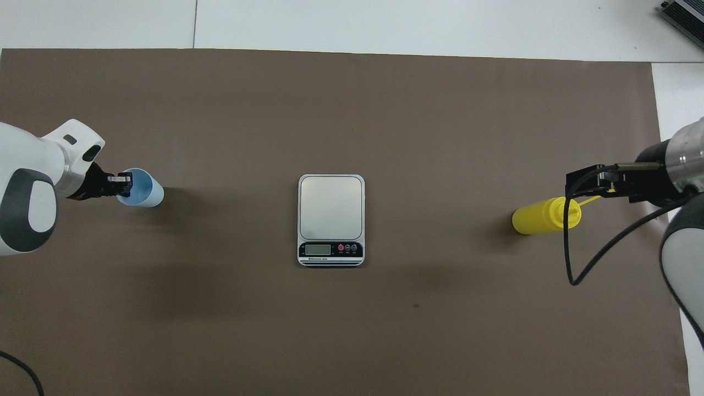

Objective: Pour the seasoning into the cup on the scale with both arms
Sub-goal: 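Lift the blue cup with the left gripper and set it on the scale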

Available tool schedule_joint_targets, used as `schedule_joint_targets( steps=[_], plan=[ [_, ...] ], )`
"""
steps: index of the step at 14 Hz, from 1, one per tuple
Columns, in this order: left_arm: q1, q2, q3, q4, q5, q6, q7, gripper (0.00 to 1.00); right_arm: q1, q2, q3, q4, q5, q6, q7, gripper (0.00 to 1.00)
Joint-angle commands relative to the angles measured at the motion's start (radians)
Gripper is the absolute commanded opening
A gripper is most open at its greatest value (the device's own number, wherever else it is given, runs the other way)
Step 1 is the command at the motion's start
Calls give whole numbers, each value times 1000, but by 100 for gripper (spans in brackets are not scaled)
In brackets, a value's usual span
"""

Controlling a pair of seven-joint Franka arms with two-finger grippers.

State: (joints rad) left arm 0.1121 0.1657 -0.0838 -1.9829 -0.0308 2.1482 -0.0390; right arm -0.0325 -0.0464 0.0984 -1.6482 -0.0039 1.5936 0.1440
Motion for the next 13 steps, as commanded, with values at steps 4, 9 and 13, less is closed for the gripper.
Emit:
schedule_joint_targets(
  steps=[4,9,13],
  plan=[
    [-3,24,-10,228,-41,-226,47,0,-14,-23,4,-25,22,11,-23,100],
    [-6,29,-108,358,-63,-369,-94,0,-14,-23,4,-25,22,11,-23,100],
    [-144,29,-139,366,-43,-357,-298,0,-14,-23,4,-25,22,11,-23,100]
  ],
)
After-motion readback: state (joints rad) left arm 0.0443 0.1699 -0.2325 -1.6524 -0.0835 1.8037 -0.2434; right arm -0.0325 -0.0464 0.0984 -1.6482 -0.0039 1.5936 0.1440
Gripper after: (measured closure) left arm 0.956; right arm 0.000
